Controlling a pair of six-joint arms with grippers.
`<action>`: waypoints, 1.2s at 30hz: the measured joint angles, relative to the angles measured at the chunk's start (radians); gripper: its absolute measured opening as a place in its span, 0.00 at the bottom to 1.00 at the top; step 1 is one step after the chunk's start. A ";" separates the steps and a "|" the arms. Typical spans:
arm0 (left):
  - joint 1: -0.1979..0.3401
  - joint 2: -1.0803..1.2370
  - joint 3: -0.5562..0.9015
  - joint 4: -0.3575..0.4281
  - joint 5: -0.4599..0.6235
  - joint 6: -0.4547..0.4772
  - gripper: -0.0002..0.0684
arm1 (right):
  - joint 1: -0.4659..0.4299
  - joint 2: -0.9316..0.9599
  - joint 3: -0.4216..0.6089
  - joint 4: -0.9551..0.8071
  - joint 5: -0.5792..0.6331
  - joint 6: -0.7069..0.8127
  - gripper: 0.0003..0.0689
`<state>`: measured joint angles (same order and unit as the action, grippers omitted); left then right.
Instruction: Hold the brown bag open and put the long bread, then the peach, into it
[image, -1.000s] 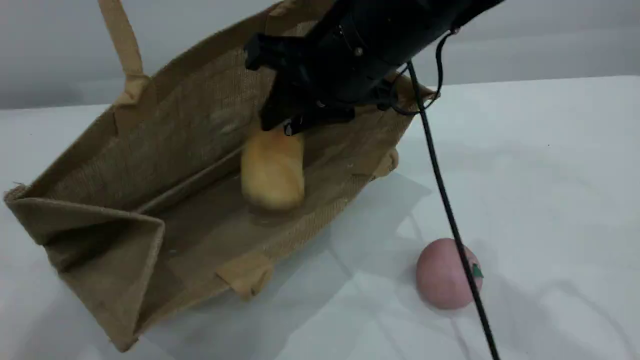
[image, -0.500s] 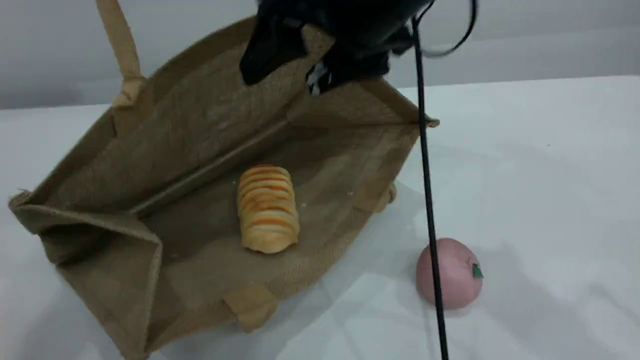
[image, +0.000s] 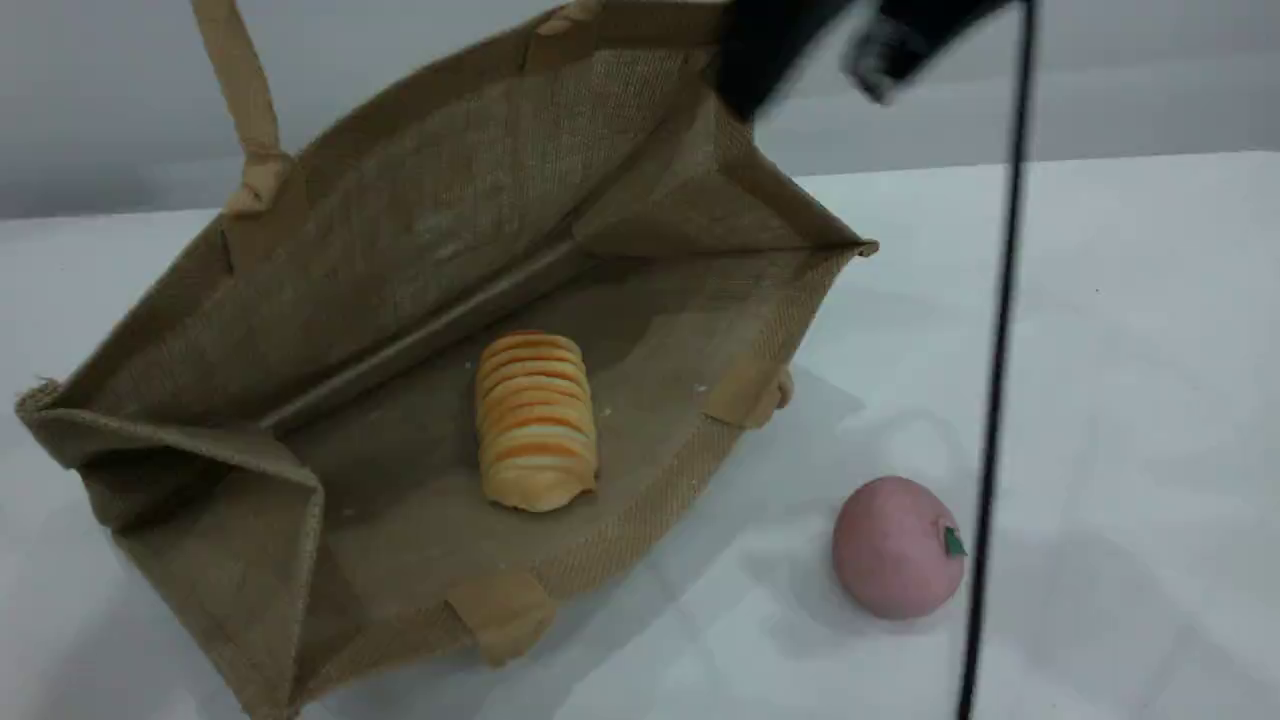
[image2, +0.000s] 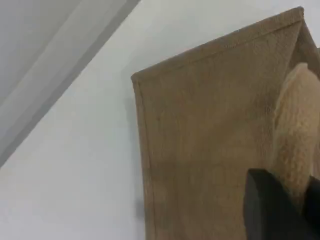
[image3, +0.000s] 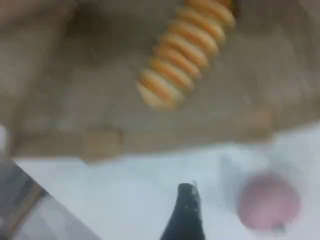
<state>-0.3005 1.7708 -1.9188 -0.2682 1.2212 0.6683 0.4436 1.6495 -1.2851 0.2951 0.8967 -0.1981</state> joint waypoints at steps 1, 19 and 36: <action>0.000 0.000 0.000 0.000 0.000 0.000 0.14 | 0.000 0.000 0.000 -0.040 0.038 0.033 0.81; 0.000 0.000 0.000 0.000 0.000 0.000 0.14 | 0.005 0.118 0.103 -0.155 0.029 0.101 0.81; 0.000 0.001 0.001 0.000 0.000 -0.022 0.14 | 0.005 0.365 0.103 -0.088 -0.132 0.056 0.81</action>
<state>-0.3005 1.7717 -1.9179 -0.2678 1.2211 0.6463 0.4490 2.0150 -1.1816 0.2072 0.7648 -0.1424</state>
